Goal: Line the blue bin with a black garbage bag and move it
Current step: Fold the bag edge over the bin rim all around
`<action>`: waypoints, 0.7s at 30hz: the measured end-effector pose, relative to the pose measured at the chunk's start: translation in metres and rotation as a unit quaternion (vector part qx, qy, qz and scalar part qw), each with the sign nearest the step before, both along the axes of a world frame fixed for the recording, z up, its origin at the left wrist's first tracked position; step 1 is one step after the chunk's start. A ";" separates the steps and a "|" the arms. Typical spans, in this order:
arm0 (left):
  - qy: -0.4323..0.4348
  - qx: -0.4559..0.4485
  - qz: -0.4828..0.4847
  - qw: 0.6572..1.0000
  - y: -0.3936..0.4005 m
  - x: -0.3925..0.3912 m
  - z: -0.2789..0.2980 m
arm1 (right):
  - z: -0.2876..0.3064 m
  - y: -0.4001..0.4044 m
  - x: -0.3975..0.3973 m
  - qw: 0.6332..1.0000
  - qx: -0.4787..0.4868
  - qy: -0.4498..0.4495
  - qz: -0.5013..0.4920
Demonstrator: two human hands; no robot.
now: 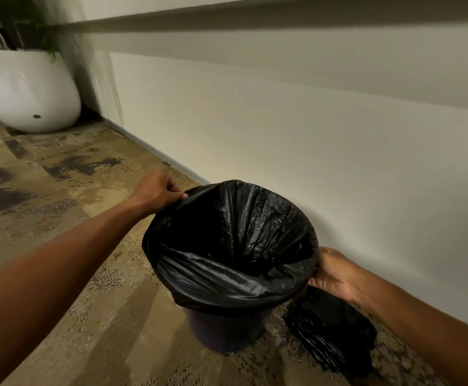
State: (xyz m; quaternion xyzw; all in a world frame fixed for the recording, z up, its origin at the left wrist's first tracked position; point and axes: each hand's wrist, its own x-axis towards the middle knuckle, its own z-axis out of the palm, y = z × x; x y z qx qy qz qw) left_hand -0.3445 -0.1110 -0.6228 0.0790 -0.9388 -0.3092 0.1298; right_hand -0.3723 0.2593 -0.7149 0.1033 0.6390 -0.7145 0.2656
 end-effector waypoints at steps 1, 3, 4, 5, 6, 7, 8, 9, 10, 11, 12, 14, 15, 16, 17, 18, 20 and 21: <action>0.011 -0.027 0.004 1.000 0.000 -0.001 -0.001 | 0.001 0.000 -0.001 1.000 -0.002 0.002 0.003; 0.031 -0.088 0.006 0.996 0.000 -0.004 -0.001 | 0.005 -0.001 0.000 1.000 -0.007 0.004 0.015; 0.038 -0.117 0.001 0.992 -0.001 -0.006 -0.001 | 0.006 -0.001 0.000 1.000 -0.011 0.005 0.017; 0.044 -0.136 -0.005 0.990 -0.001 -0.006 -0.002 | 0.007 -0.002 0.001 1.000 -0.011 0.009 0.010; 0.048 -0.143 -0.008 0.989 -0.001 -0.007 -0.002 | 0.007 -0.002 0.001 1.000 -0.007 0.016 0.007; 0.048 -0.137 -0.006 0.989 -0.002 -0.008 -0.002 | 0.004 -0.001 0.000 1.000 -0.004 0.022 0.011; 0.042 -0.119 0.000 0.992 -0.004 -0.009 -0.003 | 0.002 -0.001 0.000 0.999 -0.001 0.026 0.017; 0.033 -0.088 0.007 0.996 -0.006 -0.011 -0.004 | -0.002 -0.001 -0.002 0.999 -0.002 0.028 0.018; 0.017 -0.046 0.012 0.999 -0.008 -0.011 -0.006 | -0.006 -0.001 -0.004 0.999 0.002 0.027 0.020; -0.004 0.000 0.016 1.000 -0.009 -0.012 -0.008 | -0.009 -0.002 -0.005 1.000 0.005 0.024 0.017; -0.027 0.046 0.019 0.998 -0.011 -0.012 -0.010 | -0.010 -0.002 -0.004 1.000 0.007 0.024 0.014; -0.068 0.114 0.023 0.991 -0.016 -0.012 -0.016 | -0.012 -0.003 -0.003 0.999 -0.001 0.030 0.012; -0.087 0.143 0.022 0.986 -0.020 -0.013 -0.020 | -0.012 -0.003 -0.002 0.999 -0.001 0.033 0.009; -0.106 0.167 0.025 0.980 -0.024 -0.015 -0.024 | -0.011 -0.004 -0.001 0.999 -0.001 0.033 0.006; -0.122 0.190 0.027 0.974 -0.027 -0.017 -0.026 | -0.012 -0.004 -0.001 1.000 -0.003 0.031 0.003; -0.134 0.205 0.034 0.969 -0.029 -0.018 -0.029 | -0.014 -0.004 -0.002 1.000 -0.004 0.029 0.000; -0.154 0.230 0.028 0.961 -0.029 -0.017 -0.032 | -0.015 -0.004 0.000 1.000 0.001 0.023 -0.006; -0.161 0.240 0.023 0.957 -0.029 -0.016 -0.037 | -0.016 -0.004 0.001 1.000 0.003 0.022 -0.008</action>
